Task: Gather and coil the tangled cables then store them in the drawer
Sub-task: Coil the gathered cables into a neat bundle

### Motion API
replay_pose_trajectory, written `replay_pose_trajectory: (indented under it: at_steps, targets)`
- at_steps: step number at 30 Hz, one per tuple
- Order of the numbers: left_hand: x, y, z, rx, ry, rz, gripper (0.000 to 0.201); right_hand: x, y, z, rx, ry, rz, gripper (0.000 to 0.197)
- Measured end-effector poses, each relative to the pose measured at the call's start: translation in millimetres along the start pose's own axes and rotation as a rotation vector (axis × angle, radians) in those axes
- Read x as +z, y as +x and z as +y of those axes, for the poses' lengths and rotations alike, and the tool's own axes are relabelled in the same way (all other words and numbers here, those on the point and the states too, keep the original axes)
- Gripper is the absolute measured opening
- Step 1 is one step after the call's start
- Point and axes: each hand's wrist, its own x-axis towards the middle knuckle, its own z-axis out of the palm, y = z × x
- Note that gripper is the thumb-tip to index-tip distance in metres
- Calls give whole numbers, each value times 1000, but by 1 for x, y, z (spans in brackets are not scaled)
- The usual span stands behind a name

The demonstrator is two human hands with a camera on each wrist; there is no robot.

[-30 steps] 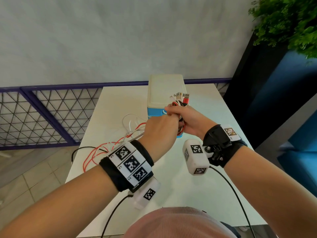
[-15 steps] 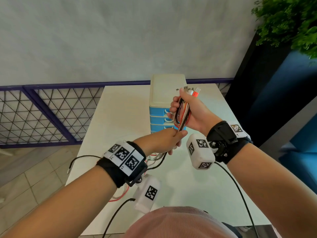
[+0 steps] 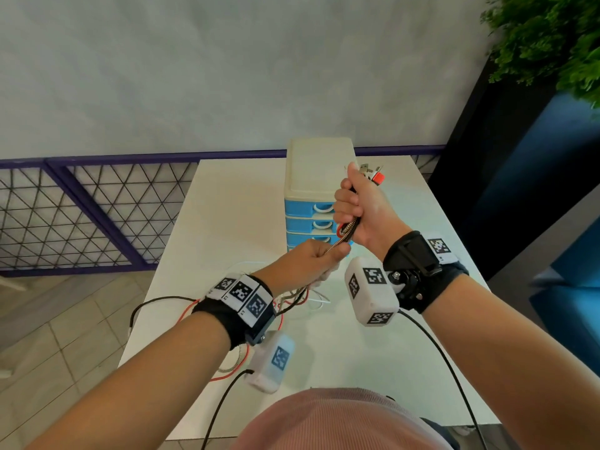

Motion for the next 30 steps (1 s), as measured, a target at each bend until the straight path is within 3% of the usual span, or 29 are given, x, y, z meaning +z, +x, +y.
replay_pose_trajectory:
  at_steps: [6,9,11,17,20,24,27,30]
  targets:
    - [-19,0,-16,-101,-7,-106,57,-13,7,-4,-126,32,164,39]
    - [-30,-8,-29,-231,-173,-106,55,-21,8,-15,-184,46,202,37]
    - [-35,-10,-32,-247,-221,-108,55,-25,7,-19,-196,39,219,37]
    - [-35,-11,-21,-197,-82,-97,57,-26,5,-21,-223,-54,227,35]
    - [-39,-14,-16,-76,37,-48,38,-30,4,-25,-234,-154,231,37]
    - [-44,-15,-13,-3,389,12,32,-32,4,-25,-224,-104,228,35]
    - [-37,-17,-12,-14,468,-17,36,-32,5,-25,-256,42,229,34]
    - [-28,-18,-11,-95,363,-128,43,-30,6,-24,-251,89,198,37]
